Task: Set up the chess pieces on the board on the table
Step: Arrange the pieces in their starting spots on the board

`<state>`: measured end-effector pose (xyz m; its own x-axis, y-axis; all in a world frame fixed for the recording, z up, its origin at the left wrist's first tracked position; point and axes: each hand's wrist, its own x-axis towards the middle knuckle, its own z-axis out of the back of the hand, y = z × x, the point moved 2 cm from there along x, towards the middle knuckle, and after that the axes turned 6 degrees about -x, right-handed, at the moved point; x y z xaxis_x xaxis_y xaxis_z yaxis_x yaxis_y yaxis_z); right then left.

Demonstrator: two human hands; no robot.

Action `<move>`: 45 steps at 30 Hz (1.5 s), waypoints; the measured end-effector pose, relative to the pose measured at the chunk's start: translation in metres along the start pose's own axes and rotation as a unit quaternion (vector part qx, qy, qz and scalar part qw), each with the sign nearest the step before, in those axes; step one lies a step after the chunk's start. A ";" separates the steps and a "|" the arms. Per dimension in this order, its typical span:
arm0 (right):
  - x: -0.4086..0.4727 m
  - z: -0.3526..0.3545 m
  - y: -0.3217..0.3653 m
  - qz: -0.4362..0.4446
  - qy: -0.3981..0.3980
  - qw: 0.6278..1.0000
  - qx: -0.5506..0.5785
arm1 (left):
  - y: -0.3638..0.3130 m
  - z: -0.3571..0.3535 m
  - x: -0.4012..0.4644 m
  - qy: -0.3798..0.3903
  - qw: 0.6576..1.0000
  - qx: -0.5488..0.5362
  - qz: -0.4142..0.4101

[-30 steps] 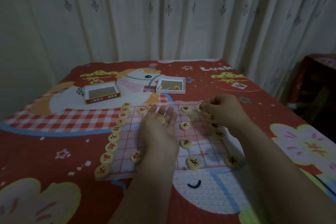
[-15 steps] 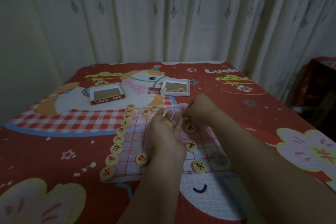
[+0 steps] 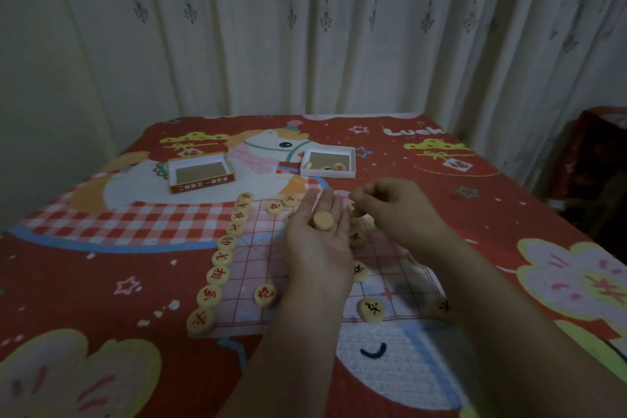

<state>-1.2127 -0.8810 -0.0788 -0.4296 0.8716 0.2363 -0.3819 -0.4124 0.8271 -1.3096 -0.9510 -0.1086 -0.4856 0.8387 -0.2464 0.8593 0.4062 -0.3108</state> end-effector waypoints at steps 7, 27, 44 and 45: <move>-0.010 -0.017 0.000 0.115 0.123 0.983 -0.076 | 0.001 -0.009 -0.010 0.028 0.998 0.041 0.043; -0.012 -0.004 0.007 0.018 0.032 0.992 0.117 | 0.005 -0.005 -0.012 0.044 0.984 0.166 -0.047; 0.014 0.039 -0.036 -0.084 -0.109 0.985 -0.104 | 0.000 0.001 -0.011 -0.039 0.978 0.183 -0.096; 0.014 0.037 -0.035 -0.085 -0.102 0.985 -0.110 | 0.000 0.001 -0.012 -0.040 0.978 0.181 -0.096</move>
<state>-1.1745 -0.8448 -0.0857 -0.1803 0.9586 0.2204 -0.6112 -0.2847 0.7385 -1.3044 -0.9613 -0.1062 -0.6563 0.7225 -0.2175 0.6444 0.3868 -0.6597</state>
